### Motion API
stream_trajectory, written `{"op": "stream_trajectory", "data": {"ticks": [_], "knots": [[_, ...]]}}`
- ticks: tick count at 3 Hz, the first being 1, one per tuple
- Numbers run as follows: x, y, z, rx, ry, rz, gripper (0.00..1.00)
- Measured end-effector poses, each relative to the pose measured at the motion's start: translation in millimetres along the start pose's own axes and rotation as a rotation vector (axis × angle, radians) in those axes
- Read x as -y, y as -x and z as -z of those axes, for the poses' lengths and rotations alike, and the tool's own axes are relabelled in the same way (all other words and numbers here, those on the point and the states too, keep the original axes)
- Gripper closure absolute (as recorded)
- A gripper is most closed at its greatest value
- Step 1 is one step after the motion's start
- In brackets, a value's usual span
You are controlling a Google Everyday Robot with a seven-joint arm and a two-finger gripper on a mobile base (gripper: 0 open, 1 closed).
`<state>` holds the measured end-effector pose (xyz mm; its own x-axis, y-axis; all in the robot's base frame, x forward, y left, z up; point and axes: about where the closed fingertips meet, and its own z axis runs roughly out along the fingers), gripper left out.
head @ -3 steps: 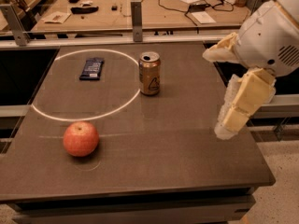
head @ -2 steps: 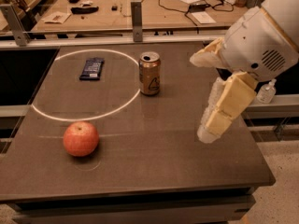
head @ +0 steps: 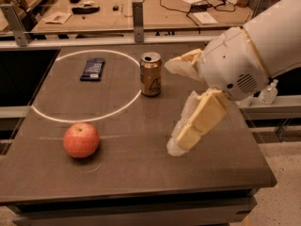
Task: Move apple near rxbar blueberry
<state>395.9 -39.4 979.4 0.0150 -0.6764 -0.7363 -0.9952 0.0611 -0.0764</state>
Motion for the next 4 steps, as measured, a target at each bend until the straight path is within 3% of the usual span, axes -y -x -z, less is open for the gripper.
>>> {"op": "stream_trajectory", "data": {"ticks": [1, 2, 4], "knots": [[-5.1, 12.6, -22.8, 0.077, 0.023, 0.071, 0.00], [-5.2, 12.6, -22.8, 0.077, 0.023, 0.071, 0.00], [-12.6, 46.9, -79.4, 0.129, 0.060, 0.052, 0.00]]}}
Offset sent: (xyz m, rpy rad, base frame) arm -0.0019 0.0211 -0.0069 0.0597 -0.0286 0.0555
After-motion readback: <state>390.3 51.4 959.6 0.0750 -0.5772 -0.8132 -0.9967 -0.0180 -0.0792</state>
